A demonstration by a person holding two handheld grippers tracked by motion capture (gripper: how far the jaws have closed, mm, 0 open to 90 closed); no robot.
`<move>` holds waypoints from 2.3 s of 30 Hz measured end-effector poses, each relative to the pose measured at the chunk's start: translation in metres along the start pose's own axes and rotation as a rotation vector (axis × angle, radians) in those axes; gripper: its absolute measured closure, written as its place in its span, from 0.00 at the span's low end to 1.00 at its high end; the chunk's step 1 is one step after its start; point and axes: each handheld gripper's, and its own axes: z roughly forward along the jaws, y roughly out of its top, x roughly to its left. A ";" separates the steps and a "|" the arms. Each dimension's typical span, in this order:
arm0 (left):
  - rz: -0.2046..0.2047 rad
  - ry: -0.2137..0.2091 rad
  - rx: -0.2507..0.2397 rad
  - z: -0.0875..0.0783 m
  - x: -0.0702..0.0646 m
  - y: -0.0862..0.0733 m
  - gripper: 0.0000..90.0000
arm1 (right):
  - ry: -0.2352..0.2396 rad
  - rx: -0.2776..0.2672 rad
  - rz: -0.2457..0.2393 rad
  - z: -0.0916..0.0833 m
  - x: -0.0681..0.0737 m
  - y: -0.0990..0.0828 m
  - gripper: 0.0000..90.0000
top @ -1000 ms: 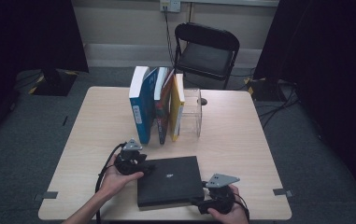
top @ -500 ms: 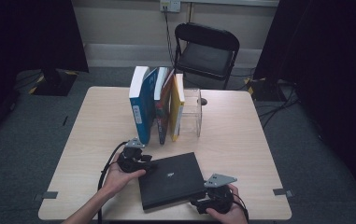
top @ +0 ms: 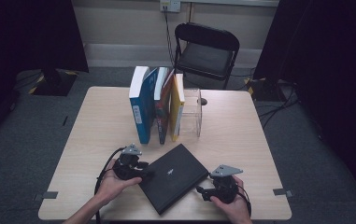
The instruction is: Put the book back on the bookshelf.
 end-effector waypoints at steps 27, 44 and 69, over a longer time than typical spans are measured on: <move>-0.043 -0.023 -0.022 0.009 -0.003 0.003 0.57 | -0.050 -0.024 0.050 0.004 0.008 0.007 0.40; -0.081 -0.110 0.000 0.001 -0.020 -0.012 0.60 | -0.108 -0.066 0.091 0.000 -0.004 0.011 0.39; -0.103 -0.175 0.050 0.007 -0.017 -0.012 0.54 | -0.143 -0.076 0.088 0.012 -0.007 0.023 0.45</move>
